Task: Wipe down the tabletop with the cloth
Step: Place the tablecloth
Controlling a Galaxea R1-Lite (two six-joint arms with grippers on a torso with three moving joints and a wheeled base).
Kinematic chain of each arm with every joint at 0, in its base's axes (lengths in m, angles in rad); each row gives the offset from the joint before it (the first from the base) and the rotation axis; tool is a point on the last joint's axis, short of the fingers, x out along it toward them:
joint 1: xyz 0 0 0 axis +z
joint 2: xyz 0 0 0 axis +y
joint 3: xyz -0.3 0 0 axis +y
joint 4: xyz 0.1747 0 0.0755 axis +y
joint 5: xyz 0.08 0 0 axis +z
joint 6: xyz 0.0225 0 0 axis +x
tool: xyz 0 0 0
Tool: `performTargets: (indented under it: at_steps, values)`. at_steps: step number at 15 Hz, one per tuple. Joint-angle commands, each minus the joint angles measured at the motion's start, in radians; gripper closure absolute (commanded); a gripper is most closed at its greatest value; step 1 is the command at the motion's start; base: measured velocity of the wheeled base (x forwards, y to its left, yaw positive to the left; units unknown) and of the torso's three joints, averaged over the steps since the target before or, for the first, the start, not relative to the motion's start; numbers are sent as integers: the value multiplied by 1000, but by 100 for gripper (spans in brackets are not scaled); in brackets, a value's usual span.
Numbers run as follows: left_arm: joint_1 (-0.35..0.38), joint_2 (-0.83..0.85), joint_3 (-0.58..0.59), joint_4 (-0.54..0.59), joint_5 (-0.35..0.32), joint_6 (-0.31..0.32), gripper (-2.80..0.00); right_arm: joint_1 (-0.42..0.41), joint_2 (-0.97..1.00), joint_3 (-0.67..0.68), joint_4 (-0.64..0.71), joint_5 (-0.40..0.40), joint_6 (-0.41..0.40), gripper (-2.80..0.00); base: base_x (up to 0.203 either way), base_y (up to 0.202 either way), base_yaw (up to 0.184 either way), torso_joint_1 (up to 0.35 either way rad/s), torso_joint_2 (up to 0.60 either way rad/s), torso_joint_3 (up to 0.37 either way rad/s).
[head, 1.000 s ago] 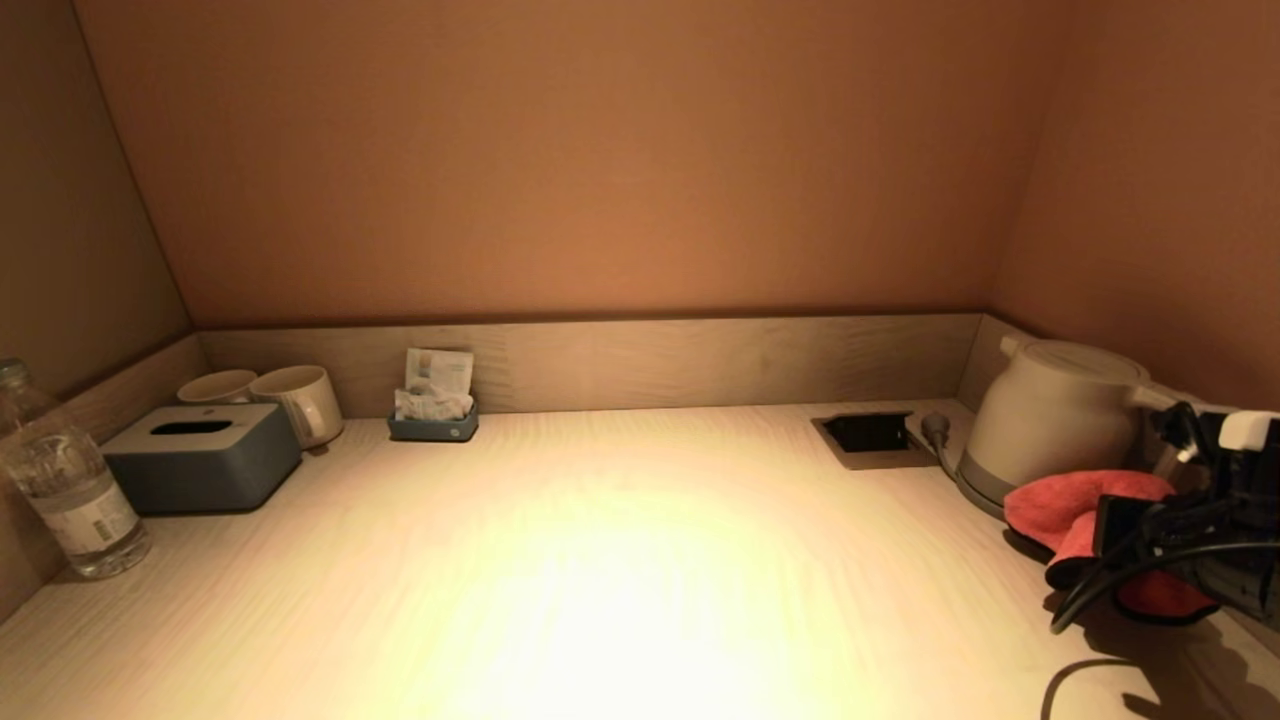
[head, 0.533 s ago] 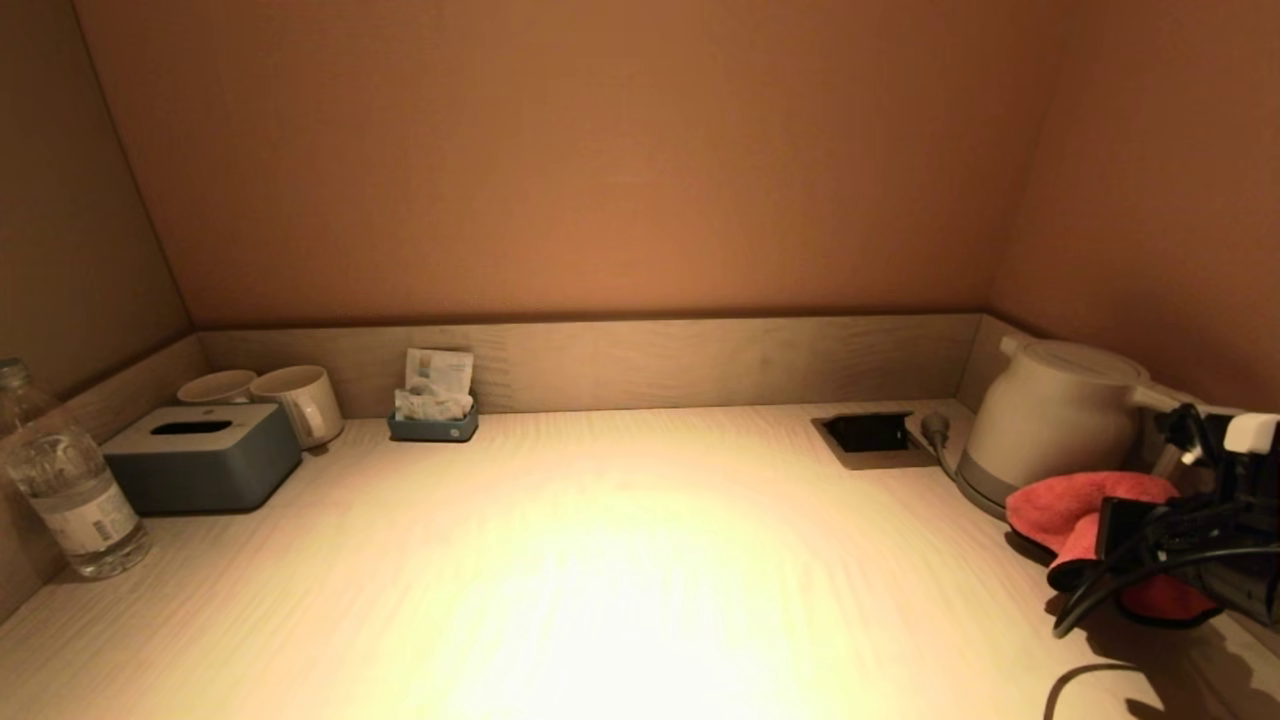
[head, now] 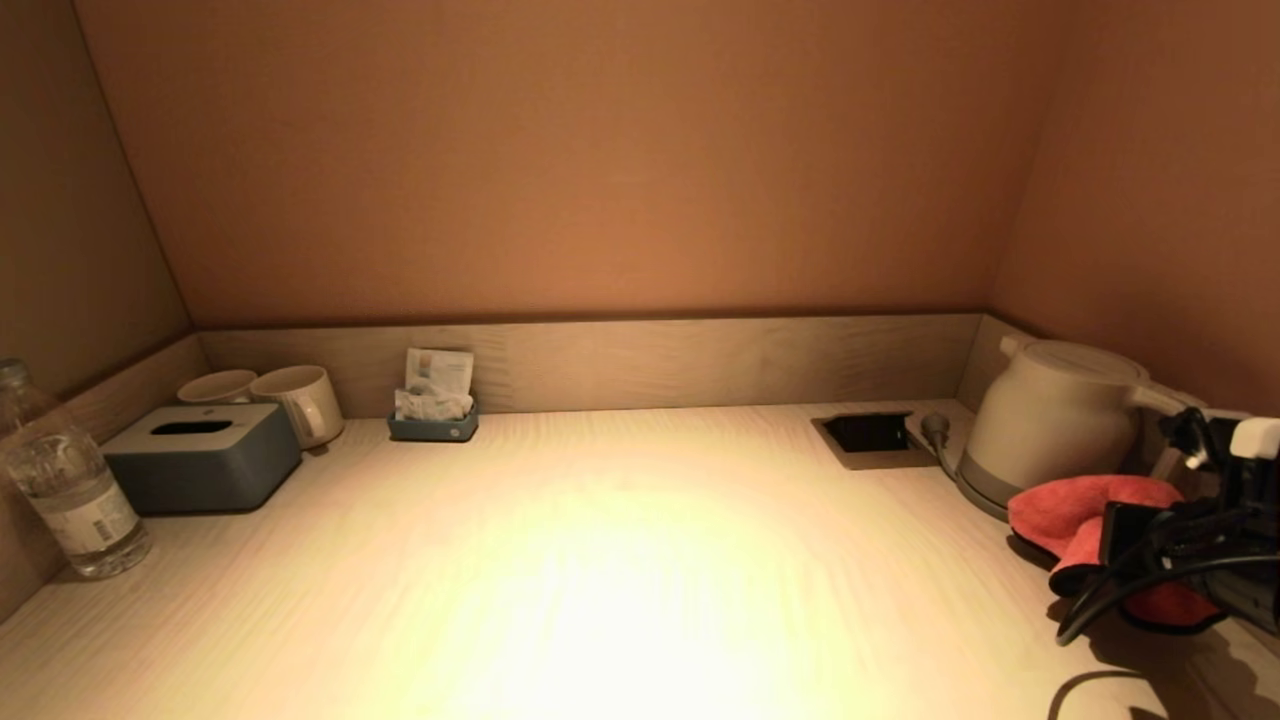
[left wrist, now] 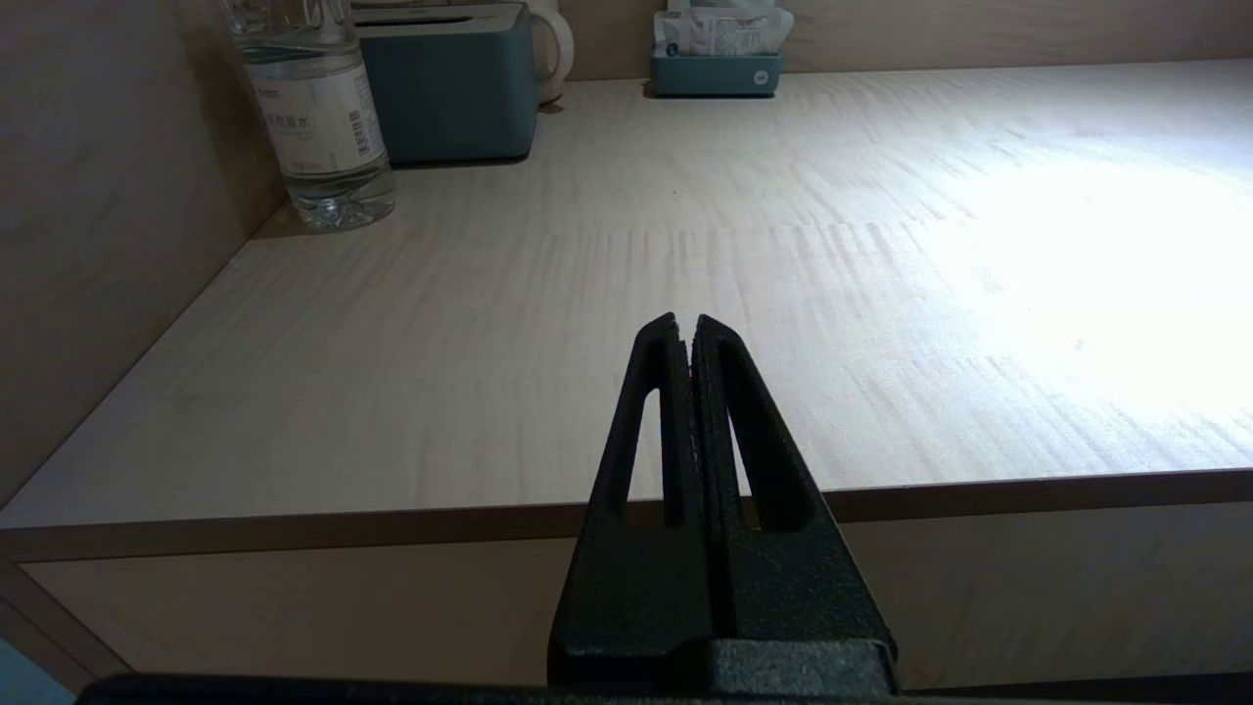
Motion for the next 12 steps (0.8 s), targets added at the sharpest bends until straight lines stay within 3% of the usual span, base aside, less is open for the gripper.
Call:
performTargets:
  at_steps: [1,2,12]
  values:
    - [0,1,-2,0,0,-1,0,0,-7,0,-3,-2,-1,0,0,0,0,0,0,0]
    - [1,1,0,-1,0,-1,0,0,-6,0,-3,-2,-1,-280,0,0,0,0,0,0]
    - [0,1,-2,0,0,-1,0,1,-73,51,-2,3,-1,-280,0,0,0,0,0,0]
